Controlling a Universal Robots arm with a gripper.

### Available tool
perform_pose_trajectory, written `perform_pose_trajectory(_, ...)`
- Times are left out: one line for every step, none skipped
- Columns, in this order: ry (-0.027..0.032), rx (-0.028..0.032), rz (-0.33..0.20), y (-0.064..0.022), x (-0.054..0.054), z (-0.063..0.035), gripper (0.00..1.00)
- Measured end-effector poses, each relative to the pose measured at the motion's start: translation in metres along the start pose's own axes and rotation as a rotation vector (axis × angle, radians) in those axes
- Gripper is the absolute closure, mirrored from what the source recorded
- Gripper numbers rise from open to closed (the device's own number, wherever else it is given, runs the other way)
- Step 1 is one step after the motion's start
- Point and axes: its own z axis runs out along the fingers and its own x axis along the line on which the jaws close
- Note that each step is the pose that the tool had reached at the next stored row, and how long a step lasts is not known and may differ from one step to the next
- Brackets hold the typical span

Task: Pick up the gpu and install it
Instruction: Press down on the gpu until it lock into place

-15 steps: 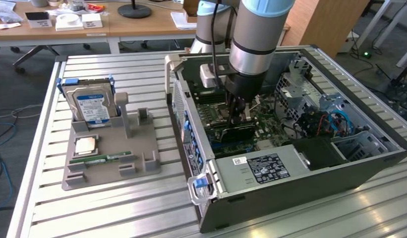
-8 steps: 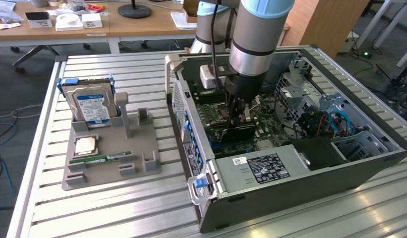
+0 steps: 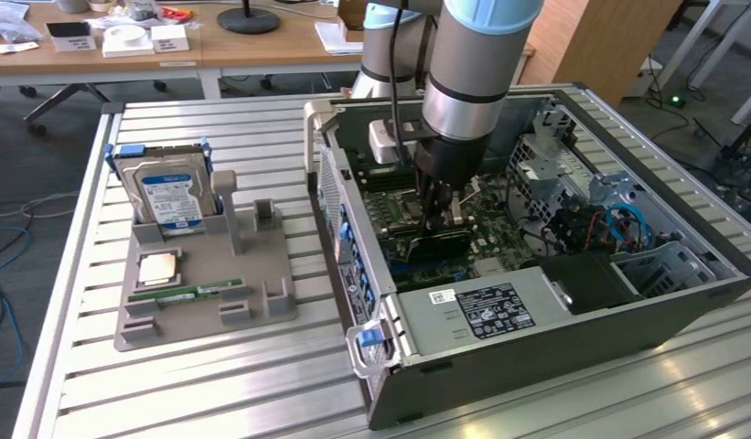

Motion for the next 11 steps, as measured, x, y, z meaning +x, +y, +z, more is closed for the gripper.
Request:
perform_pose_trajectory(-0.0001, 0.0, 0.0, 0.0, 0.0, 0.0, 0.89)
perform_pose_trajectory(-0.0001, 0.0, 0.0, 0.0, 0.0, 0.0001, 0.89)
perform_pose_trajectory(-0.0001, 0.0001, 0.0, 0.0, 0.0, 0.0001, 0.89)
perform_pose_trajectory(-0.0002, 0.0001, 0.0, 0.0, 0.0, 0.0002, 0.89)
perform_pose_trajectory(-0.0001, 0.0002, 0.0, 0.0, 0.0, 0.0004, 0.89)
perform_pose_trajectory(-0.0001, 0.0001, 0.0, 0.0, 0.0, 0.0005, 0.89)
perform_pose_trajectory(-0.0001, 0.0, 0.0, 0.0001, 0.0, 0.0005, 0.89)
perform_pose_trajectory(0.0, 0.0, 0.0, 0.0001, 0.0, 0.0005, 0.89)
perform_pose_trajectory(0.0, 0.0, 0.0, 0.0001, 0.0, 0.0005, 0.89)
perform_pose_trajectory(-0.0001, 0.0, 0.0, 0.0001, 0.0, 0.0005, 0.89)
perform_pose_trajectory(-0.0001, 0.0, 0.0, 0.0001, 0.0, 0.0005, 0.89)
